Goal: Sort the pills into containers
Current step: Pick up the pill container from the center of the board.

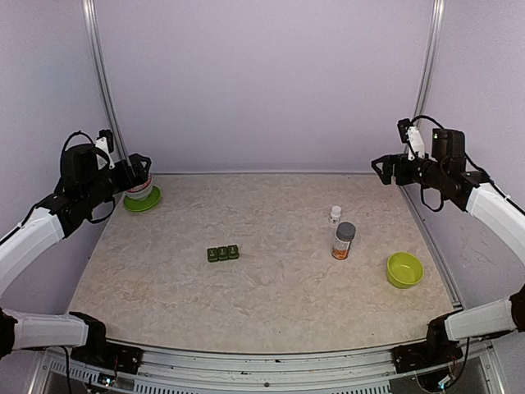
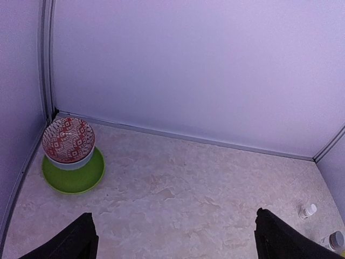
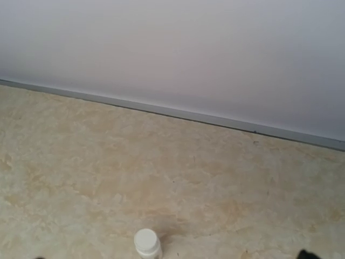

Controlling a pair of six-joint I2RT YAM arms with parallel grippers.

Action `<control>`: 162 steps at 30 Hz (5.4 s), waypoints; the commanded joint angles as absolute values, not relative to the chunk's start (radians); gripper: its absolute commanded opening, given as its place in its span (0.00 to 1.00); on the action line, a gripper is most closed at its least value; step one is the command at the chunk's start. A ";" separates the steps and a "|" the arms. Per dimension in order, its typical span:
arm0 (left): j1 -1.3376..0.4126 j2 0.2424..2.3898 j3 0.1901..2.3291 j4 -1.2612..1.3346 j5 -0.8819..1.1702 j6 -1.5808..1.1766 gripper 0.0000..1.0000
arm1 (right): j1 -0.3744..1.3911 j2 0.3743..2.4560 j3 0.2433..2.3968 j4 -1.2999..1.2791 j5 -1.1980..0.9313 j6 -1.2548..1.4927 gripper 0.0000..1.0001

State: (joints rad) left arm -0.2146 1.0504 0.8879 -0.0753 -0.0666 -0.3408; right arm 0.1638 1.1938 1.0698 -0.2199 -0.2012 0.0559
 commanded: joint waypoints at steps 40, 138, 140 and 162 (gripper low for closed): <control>-0.468 1.110 0.934 -0.190 -0.109 -0.325 0.99 | 0.329 1.240 1.012 -0.206 -0.282 0.108 1.00; -0.521 1.300 0.477 0.220 0.042 -0.621 0.99 | 0.951 2.259 1.635 -0.047 -0.172 -0.689 1.00; -0.507 1.281 0.461 0.229 0.039 -0.633 0.99 | 0.964 2.271 1.645 -0.044 -0.146 -0.726 1.00; -0.479 1.264 0.422 0.251 0.034 -0.653 0.99 | 1.002 2.404 1.801 -0.187 -0.034 -0.811 0.78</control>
